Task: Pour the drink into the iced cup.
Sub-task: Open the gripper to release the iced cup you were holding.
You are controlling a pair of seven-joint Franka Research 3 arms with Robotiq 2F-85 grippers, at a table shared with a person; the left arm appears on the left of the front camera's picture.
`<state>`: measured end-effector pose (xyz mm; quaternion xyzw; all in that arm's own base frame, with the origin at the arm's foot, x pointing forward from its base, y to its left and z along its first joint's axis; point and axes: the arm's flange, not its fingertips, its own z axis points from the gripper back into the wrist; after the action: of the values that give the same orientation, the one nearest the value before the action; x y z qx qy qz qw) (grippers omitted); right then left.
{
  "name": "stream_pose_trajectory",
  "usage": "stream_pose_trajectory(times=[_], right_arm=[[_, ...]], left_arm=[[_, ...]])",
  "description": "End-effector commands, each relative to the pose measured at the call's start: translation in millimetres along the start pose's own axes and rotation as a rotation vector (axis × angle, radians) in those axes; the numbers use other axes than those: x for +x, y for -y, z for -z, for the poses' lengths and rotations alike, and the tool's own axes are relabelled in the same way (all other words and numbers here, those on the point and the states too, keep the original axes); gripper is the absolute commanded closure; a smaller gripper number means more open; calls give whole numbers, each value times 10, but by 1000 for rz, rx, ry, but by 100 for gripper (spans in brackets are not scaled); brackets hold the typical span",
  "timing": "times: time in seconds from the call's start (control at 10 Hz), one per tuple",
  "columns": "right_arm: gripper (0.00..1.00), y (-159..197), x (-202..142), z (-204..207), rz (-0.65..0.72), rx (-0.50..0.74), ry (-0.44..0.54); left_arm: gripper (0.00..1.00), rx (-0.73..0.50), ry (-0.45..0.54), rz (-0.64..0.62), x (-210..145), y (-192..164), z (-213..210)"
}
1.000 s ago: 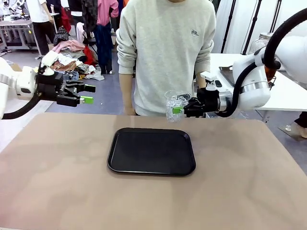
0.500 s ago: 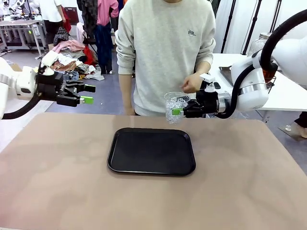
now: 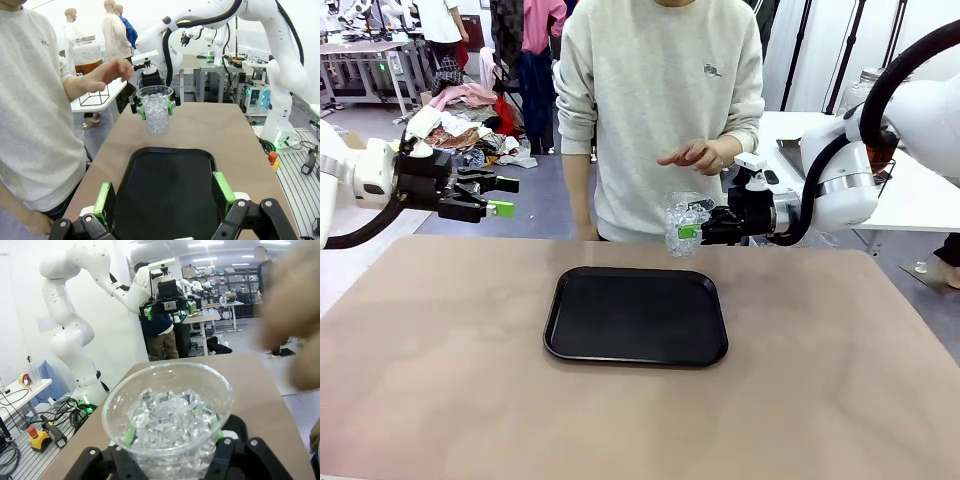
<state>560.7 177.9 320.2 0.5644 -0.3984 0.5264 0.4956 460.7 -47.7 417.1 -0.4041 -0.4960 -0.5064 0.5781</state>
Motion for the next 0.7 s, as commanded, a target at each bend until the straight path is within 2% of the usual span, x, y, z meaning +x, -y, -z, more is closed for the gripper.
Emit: stream_pose_trajectory(times=[0.0, 0.1, 0.6], right_arm=[[36, 86, 90, 16, 34, 9, -19], [36, 0, 0, 0, 0, 0, 0], [36, 0, 0, 0, 0, 0, 0]], left_arm=[[0, 1, 1, 4, 11, 8, -6], [0, 1, 1, 4, 11, 8, -6], [0, 1, 1, 4, 11, 8, -6]])
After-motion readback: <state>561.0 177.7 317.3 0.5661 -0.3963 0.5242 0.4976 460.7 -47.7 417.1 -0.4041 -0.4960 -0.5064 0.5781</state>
